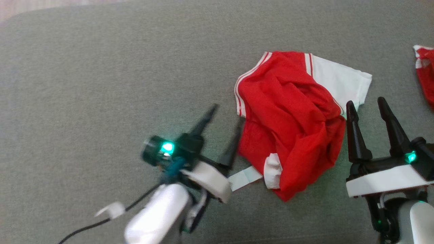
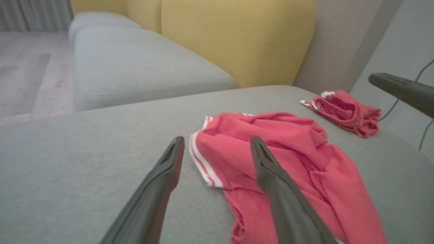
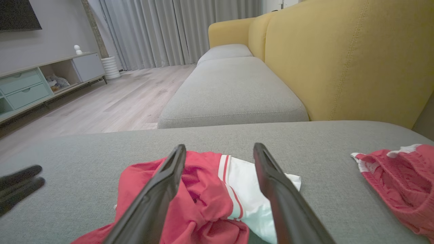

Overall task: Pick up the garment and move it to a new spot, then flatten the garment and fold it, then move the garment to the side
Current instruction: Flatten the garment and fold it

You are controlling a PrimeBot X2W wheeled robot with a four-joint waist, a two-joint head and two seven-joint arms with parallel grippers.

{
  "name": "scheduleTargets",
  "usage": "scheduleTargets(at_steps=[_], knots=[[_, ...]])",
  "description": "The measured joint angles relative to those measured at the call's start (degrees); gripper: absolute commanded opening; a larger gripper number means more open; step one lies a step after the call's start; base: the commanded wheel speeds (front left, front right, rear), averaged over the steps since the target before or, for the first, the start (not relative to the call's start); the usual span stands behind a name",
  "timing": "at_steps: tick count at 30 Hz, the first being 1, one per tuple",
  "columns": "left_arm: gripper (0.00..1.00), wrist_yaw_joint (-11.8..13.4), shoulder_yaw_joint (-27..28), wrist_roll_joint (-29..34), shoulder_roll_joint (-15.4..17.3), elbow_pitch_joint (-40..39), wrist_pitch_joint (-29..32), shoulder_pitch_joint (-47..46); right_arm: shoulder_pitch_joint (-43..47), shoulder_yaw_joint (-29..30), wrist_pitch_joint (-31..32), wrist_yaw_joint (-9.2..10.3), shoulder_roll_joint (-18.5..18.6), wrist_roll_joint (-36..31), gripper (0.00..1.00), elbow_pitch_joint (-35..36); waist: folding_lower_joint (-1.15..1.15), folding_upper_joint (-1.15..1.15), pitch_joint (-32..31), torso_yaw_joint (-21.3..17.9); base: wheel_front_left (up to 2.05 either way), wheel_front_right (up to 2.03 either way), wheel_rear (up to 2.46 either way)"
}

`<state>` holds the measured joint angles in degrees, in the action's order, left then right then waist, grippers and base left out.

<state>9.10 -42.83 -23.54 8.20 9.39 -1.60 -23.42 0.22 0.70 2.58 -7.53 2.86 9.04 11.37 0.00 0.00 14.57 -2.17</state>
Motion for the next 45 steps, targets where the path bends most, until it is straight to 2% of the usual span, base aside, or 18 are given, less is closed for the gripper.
scheduleTargets(at_steps=[4,9,13,14,15,19,22,25,32,35,45], knots=[[1.0,-2.5,-3.3,-0.8,-3.3,8.3,2.1,-1.7,-0.7,-0.5,0.0,0.0,-0.1,0.9,1.0,-0.1,0.0,0.0,0.9,-1.3,0.0,0.0,0.0],[1.0,-3.2,-4.3,-4.2,-4.3,18.3,5.9,-2.5,-0.9,-0.2,0.1,0.0,-0.1,1.6,1.0,-0.6,0.0,0.0,1.8,-2.8,0.0,0.0,0.0],[1.0,-4.9,-3.8,-8.5,-5.0,20.8,6.6,-4.1,-0.9,0.5,0.3,0.0,-0.1,2.2,1.0,-0.9,0.0,0.0,2.2,-3.5,0.0,0.0,0.0],[0.22,-5.8,-3.8,-9.2,-5.2,21.1,6.4,-4.6,-0.9,0.8,0.3,0.0,-0.1,2.2,1.0,-0.9,0.0,0.0,2.3,-3.6,0.0,0.0,0.0],[0.0,-6.2,-3.8,-10.1,-5.2,21.9,5.3,-5.2,-0.9,1.8,0.3,0.0,-0.1,2.2,1.0,-0.8,0.0,0.0,2.3,-3.6,0.0,0.0,0.0],[0.0,-6.0,-3.3,-10.8,-5.2,21.7,2.3,-5.3,-0.9,3.4,0.3,0.0,-0.2,2.4,1.0,-0.8,0.0,0.0,2.1,-3.5,0.0,0.0,0.0],[0.0,-4.6,-1.6,-10.8,-5.1,19.5,-0.8,-5.6,-0.9,5.2,0.2,0.0,-0.2,2.6,1.0,-0.7,0.0,0.0,1.8,-3.2,0.0,0.0,0.0],[0.0,-2.7,0.6,-10.8,-3.2,15.8,-3.0,-5.6,-0.8,6.8,0.2,0.0,-0.2,2.6,1.0,-0.7,0.0,0.0,1.5,-2.7,0.0,0.0,0.0],[0.0,1.6,3.7,-11.1,3.4,7.0,-1.5,-2.6,-0.8,8.1,0.5,0.0,-0.3,2.6,1.0,0.0,0.0,0.0,1.1,-1.6,0.0,0.0,0.0],[0.0,3.1,3.4,-10.4,4.0,4.5,-0.9,-0.5,-0.8,8.1,0.8,0.0,-0.3,2.7,1.0,0.0,0.0,0.0,1.0,-1.5,0.0,0.0,0.0],[0.0,4.9,3.3,-9.4,6.0,0.5,-0.2,0.2,-0.8,7.6,1.0,0.0,-0.3,2.7,1.0,0.2,0.0,0.0,0.6,-1.2,0.0,0.0,0.0]])
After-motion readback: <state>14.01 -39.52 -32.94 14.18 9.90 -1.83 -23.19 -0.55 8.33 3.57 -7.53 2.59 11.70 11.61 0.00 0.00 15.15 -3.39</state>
